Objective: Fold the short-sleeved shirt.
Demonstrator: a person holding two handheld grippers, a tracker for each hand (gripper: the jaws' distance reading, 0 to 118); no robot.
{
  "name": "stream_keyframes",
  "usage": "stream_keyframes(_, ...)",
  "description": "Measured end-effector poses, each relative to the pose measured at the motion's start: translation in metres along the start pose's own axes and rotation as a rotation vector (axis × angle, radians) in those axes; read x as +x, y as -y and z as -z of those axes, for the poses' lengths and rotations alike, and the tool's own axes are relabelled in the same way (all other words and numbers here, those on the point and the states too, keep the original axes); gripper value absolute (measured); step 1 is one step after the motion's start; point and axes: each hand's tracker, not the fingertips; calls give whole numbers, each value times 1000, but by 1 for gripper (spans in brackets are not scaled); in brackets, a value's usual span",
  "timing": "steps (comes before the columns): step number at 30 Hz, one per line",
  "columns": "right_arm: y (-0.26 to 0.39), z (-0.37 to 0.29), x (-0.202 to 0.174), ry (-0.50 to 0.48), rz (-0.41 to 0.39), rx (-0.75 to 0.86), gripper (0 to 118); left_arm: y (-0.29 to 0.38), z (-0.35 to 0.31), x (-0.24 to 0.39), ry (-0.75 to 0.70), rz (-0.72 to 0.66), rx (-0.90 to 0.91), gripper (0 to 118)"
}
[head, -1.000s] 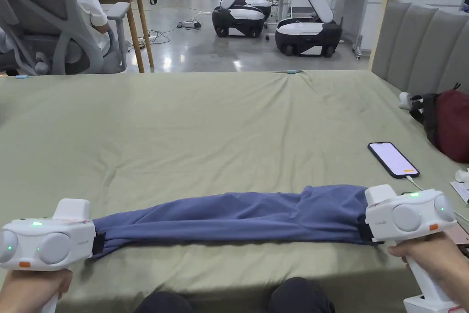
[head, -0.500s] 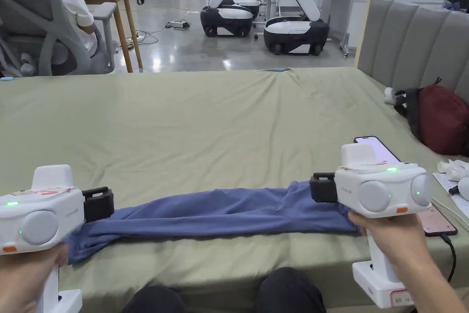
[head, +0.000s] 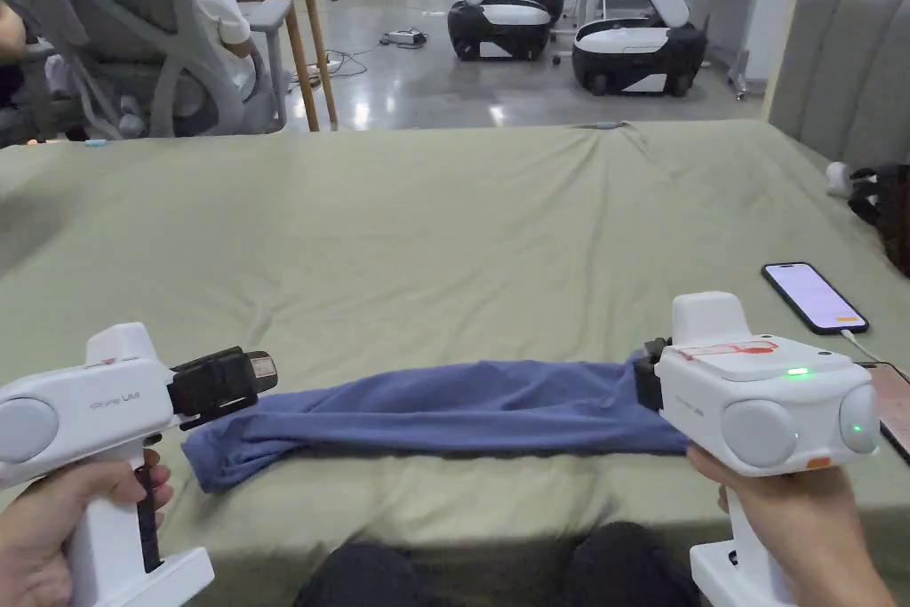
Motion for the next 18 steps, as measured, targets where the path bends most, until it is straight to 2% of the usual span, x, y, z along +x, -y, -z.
stream_keyframes(1,1,2,-1,-8,-4,-1,0,2,3,-12,0,-56,16,110)
stream_keyframes(6,6,11,-2,-16,-1,-29,0,16,37,-50,-15,-87,-116,110)
stream_keyframes(10,9,14,0,-23,3,-48,0,23,48,-40,51,-101,-79,111)
stream_keyframes(12,9,18,2,-23,8,-56,0,21,60,-33,121,-135,-108,110)
stream_keyframes(13,9,19,3,-23,14,-58,0,20,68,-29,112,-116,-122,108)
stream_keyframes(14,9,20,4,-24,20,-60,0,20,73,-24,85,-57,-137,94)
stream_keyframes(15,9,20,4,-24,24,-61,0,17,76,-18,50,-5,-131,64)
stream_keyframes(16,10,21,5,-23,26,-62,0,17,81,-14,-1,47,-141,21)
stream_keyframes(18,10,21,7,-17,29,-66,0,19,82,-9,56,9,-178,20)
